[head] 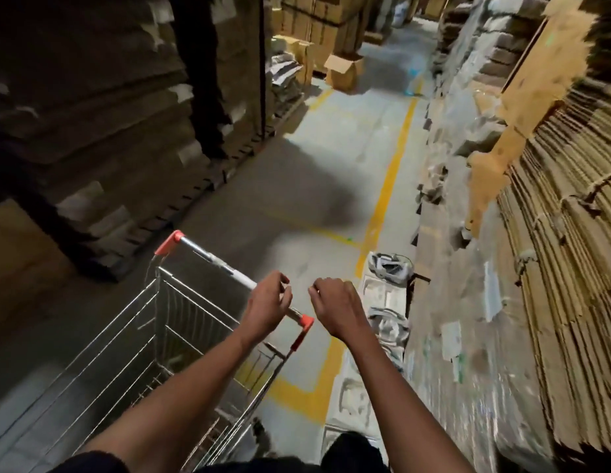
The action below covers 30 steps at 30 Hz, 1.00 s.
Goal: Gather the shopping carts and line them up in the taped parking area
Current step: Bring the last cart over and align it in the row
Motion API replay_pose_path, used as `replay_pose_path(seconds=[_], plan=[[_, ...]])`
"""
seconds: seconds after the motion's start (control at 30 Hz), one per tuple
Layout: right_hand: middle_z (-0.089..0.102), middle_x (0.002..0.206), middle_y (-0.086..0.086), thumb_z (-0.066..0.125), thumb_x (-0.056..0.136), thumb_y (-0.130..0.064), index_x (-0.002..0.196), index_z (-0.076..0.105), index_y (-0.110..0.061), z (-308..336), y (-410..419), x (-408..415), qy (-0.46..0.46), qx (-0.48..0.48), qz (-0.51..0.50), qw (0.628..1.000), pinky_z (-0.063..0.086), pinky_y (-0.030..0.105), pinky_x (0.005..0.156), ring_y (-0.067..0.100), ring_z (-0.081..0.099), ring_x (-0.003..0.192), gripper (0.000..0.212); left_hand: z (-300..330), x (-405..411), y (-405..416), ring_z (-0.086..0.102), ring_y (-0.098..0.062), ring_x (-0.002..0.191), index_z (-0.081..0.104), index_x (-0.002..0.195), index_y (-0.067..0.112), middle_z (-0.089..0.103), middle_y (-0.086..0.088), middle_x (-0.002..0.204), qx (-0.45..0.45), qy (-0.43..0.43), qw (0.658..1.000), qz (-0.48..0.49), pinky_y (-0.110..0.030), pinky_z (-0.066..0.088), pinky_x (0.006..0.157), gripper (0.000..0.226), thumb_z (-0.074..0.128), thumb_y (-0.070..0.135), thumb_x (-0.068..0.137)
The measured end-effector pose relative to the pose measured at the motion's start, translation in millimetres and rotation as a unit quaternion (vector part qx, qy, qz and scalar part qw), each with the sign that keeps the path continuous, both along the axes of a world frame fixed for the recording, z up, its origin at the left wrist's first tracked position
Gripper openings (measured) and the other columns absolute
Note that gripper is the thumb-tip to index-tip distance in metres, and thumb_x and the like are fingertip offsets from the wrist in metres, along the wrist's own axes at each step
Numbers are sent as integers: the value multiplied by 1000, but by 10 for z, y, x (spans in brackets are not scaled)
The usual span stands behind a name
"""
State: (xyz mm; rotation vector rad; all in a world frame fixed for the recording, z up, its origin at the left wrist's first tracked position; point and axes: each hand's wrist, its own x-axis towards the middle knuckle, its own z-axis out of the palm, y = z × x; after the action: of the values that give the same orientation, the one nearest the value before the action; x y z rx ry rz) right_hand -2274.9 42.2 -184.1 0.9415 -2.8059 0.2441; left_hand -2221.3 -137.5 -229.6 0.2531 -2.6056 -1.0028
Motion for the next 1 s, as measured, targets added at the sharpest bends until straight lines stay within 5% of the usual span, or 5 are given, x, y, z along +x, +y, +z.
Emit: replay_pose_path(seconds=[0.27, 0.47, 0.63, 0.8, 1.0], plan=[[66, 89, -1, 36, 101, -41, 94, 58, -24, -34, -893, -1028, -31, 16, 170, 985, 43, 44, 80, 27, 60, 87, 28, -80, -531, -386, 53, -9, 82, 51, 104, 27, 53, 9, 94, 3, -29, 991, 132, -30, 51, 70, 15, 60, 36, 95], [58, 91, 3, 53, 85, -35, 97, 52, -22, -201, -2022, -1637, -32, 39, 394, 918, 40, 42, 73, 31, 56, 85, 18, -169, -710, -840, 56, -20, 82, 52, 98, 22, 54, 2, 93, 44, -21, 953, 300, -34, 46, 70, 19, 65, 22, 85], [56, 95, 5, 62, 77, -34, 102, 53, -20, -322, -3019, -1832, -34, 65, 586, 807, 36, 41, 70, 32, 56, 85, 29, -277, -765, -1086, 51, -16, 85, 53, 104, 18, 52, 2, 99, 93, -33, 865, 493, -32, 45, 74, 29, 65, 12, 79], [64, 113, 9, 81, 64, -36, 121, 61, -12, -374, -3444, -1921, -31, 150, 753, 640, 50, 42, 84, 32, 63, 101, 65, -229, -881, -796, 50, -17, 95, 52, 114, 15, 50, 0, 108, 148, -95, 774, 608, -27, 42, 82, 44, 72, 18, 74], [63, 107, -1, 44, 72, -47, 109, 61, -24, -275, -3594, -1987, 40, 201, 858, 472, 42, 40, 92, 23, 60, 102, 47, -340, -1177, -267, 58, -29, 105, 48, 118, 12, 56, -9, 115, 208, -179, 698, 662, -36, 44, 86, 55, 74, 41, 79]])
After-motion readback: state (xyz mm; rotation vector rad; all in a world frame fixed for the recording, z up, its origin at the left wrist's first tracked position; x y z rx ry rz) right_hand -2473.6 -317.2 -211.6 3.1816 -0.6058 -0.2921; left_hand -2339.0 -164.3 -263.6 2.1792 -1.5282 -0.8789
